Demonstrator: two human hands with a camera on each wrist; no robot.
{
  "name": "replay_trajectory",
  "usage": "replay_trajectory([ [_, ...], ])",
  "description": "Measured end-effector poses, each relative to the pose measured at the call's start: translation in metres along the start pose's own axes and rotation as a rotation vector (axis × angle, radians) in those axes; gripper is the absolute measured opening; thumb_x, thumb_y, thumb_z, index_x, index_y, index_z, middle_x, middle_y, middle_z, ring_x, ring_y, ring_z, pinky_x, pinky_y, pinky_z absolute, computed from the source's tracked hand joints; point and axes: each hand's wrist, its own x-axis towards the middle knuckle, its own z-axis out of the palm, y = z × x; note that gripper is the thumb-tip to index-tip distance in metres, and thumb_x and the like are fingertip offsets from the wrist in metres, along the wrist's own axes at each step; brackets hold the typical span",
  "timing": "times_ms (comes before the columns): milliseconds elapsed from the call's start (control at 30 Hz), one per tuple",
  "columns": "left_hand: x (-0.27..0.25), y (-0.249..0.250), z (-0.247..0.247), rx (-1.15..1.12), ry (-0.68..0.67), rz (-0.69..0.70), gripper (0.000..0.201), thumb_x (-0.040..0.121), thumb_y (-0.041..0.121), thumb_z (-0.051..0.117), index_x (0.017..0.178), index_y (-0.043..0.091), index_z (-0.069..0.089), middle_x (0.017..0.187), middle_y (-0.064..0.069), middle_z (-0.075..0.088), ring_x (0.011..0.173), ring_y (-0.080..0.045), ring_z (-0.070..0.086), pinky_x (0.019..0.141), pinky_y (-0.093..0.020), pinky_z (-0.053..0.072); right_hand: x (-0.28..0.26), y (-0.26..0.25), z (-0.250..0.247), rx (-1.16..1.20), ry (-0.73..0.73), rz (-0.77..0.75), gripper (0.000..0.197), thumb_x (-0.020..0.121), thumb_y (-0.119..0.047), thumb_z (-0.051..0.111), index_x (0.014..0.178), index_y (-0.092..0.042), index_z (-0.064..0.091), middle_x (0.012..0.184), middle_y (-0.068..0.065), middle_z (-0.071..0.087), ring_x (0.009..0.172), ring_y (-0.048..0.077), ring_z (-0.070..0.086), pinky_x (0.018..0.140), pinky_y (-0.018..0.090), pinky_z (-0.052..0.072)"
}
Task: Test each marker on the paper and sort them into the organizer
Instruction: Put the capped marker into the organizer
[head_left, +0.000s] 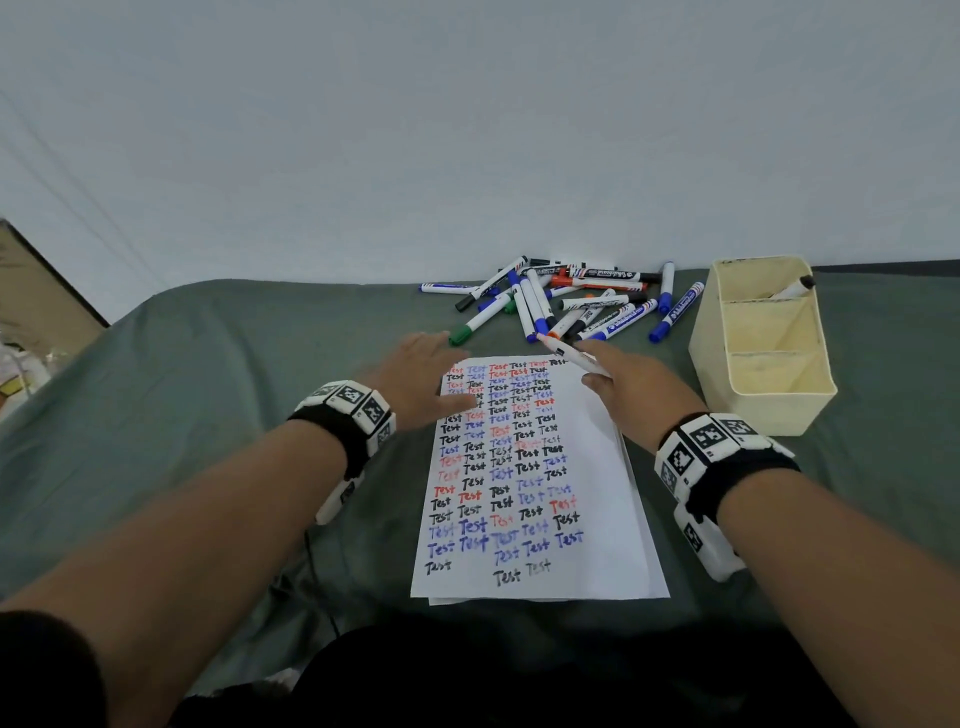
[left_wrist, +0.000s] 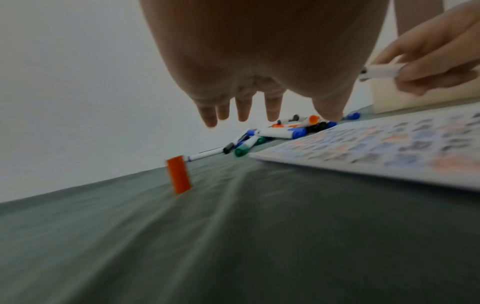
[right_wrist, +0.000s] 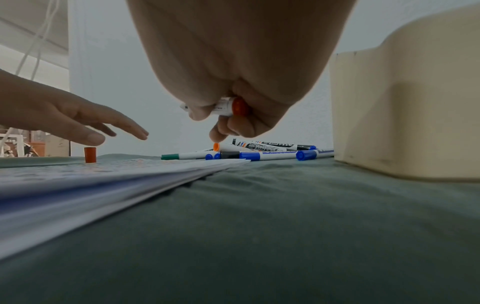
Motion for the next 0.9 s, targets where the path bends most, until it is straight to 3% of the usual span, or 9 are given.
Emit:
replay_trajectory([
  [100,0.007,0.025,0.009,-0.141,-0.190,-0.059,0.112,0.062,0.101,0.030,0.156,0.045,0.009,0.168,-0.003,-0.007,0.155,-0.030,-0.002,0.122,-0.054,0.010,-0.002,0.000,-0.004,0.008,0.002,-0.019,0.053,0.107,-0.027,0.047,0.155,-0.041,0.030,0.126,0.013,0.063,0.104,0.028,0.061,0.087,0.038,0.049],
  [167,0.011,0.036,0.015,-0.144,-0.255,-0.106,0.121,0.051,0.107,0.027,0.155,0.050,-0.001,0.167,-0.002,-0.017,0.154,-0.032,-0.010,0.121,-0.058,0.008,-0.003,-0.001,-0.005,-0.014,-0.005,-0.036,0.053,0.108,-0.025,0.044,0.155,-0.044,0.029,0.128,0.013,0.061,0.109,0.029,0.060,0.092,0.040,0.051],
  [300,0.015,0.041,0.026,-0.126,-0.332,-0.177,0.111,0.059,0.103,0.035,0.151,0.057,-0.006,0.166,-0.006,-0.023,0.153,-0.035,-0.014,0.119,-0.062,0.002,-0.004,-0.001,-0.005,-0.077,0.020,-0.041,0.047,0.109,-0.025,0.040,0.153,-0.040,0.038,0.124,0.008,0.059,0.107,0.023,0.058,0.091,0.035,0.049],
  [433,0.014,0.043,0.030,-0.115,-0.352,-0.184,0.123,0.042,0.109,0.022,0.149,0.058,-0.014,0.165,-0.009,-0.025,0.152,-0.036,-0.016,0.119,-0.061,0.000,-0.004,0.002,-0.005,-0.030,0.050,0.000,0.044,0.105,-0.031,0.050,0.148,-0.035,0.046,0.135,0.003,0.053,0.120,0.020,0.054,0.096,0.031,0.042],
  [600,0.013,0.043,0.030,-0.122,-0.351,-0.184,0.119,0.046,0.107,0.021,0.148,0.058,-0.016,0.164,-0.009,-0.027,0.152,-0.035,-0.019,0.120,-0.060,-0.002,0.001,0.000,-0.007,0.053,-0.022,0.004,0.082,0.088,-0.031,0.075,0.155,-0.039,0.028,0.133,-0.006,0.046,0.112,0.010,0.048,0.092,0.027,0.039],
  [667,0.013,0.043,0.030,-0.123,-0.355,-0.181,0.118,0.048,0.107,0.021,0.148,0.057,-0.016,0.164,-0.009,-0.027,0.152,-0.035,-0.019,0.120,-0.060,-0.002,0.006,0.004,-0.011,0.110,0.011,-0.017,0.084,0.084,-0.024,0.080,0.152,-0.042,0.035,0.124,-0.013,0.050,0.107,0.006,0.051,0.090,0.025,0.041],
  [767,0.012,0.044,0.028,-0.119,-0.356,-0.174,0.115,0.052,0.105,0.022,0.149,0.057,-0.016,0.164,-0.010,-0.027,0.152,-0.036,-0.018,0.120,-0.061,-0.001,0.017,0.010,-0.021,0.621,0.134,0.046,0.061,0.082,-0.014,0.082,0.133,-0.038,0.059,0.093,-0.016,0.063,0.077,0.003,0.060,0.073,0.025,0.053],
  [867,0.011,0.045,0.027,-0.104,-0.363,-0.167,0.112,0.056,0.104,0.024,0.149,0.056,-0.017,0.163,-0.012,-0.028,0.151,-0.037,-0.019,0.120,-0.062,-0.001,0.031,0.009,-0.027,1.169,0.247,0.160,0.015,0.095,-0.018,0.070,0.108,-0.024,0.076,0.072,-0.004,0.065,0.058,0.012,0.055,0.057,0.030,0.049],
  [900,0.010,0.045,0.027,-0.105,-0.362,-0.166,0.112,0.057,0.103,0.024,0.150,0.056,-0.017,0.163,-0.012,-0.028,0.151,-0.038,-0.019,0.120,-0.063,-0.001,0.035,0.007,-0.025,1.276,0.275,0.210,0.010,0.097,-0.024,0.067,0.100,-0.023,0.077,0.068,-0.004,0.062,0.055,0.012,0.053,0.053,0.028,0.046],
])
